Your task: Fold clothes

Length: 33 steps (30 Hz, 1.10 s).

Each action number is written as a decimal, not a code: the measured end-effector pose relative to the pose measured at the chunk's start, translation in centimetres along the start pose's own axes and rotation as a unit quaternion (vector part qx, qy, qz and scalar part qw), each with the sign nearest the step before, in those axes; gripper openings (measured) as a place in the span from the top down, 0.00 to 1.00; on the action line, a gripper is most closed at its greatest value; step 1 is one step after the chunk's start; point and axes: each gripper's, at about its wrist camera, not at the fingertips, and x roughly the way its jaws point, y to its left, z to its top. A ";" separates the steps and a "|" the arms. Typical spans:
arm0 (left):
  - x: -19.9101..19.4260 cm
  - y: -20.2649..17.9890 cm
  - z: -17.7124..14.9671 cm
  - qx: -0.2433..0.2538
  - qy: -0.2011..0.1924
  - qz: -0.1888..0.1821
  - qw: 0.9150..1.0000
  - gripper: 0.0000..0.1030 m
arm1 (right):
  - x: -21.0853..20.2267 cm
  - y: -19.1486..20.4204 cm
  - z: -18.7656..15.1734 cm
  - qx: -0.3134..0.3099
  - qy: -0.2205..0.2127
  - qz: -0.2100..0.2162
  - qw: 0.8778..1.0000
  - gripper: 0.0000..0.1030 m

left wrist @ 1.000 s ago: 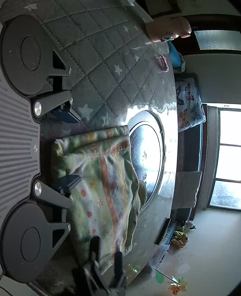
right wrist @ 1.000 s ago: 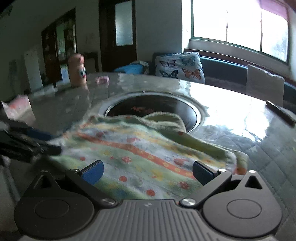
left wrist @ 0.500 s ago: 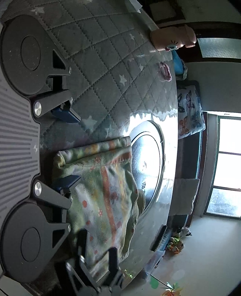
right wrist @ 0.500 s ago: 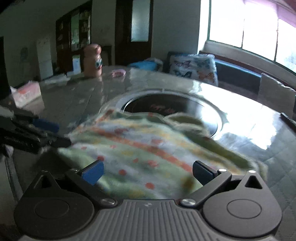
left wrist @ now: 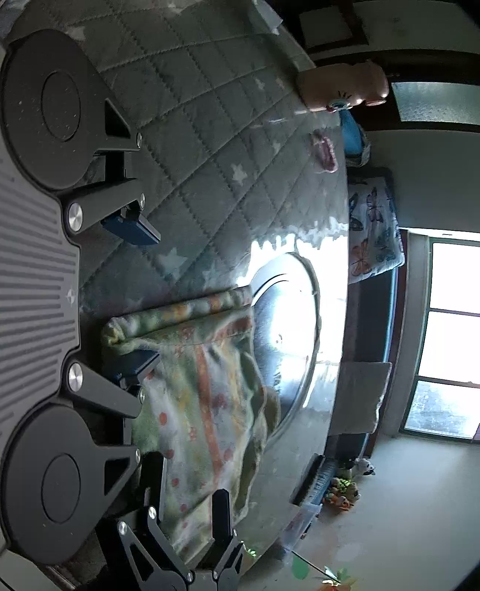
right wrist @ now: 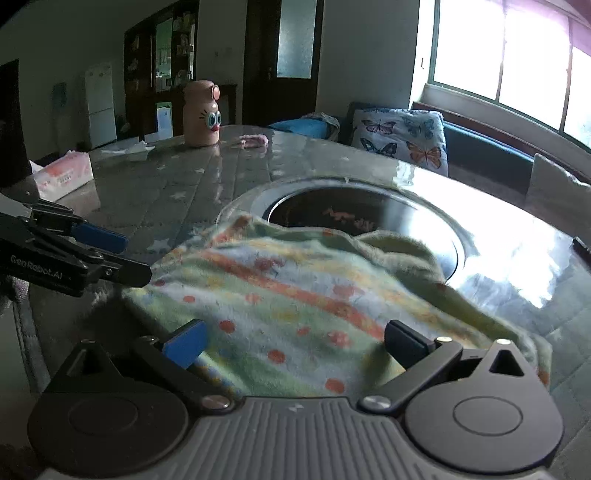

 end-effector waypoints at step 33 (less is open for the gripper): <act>3.6 4.0 3.4 -0.217 0.058 -0.114 0.968 0.29 | -0.4 9.9 2.8 -0.174 -0.016 0.079 0.981 0.93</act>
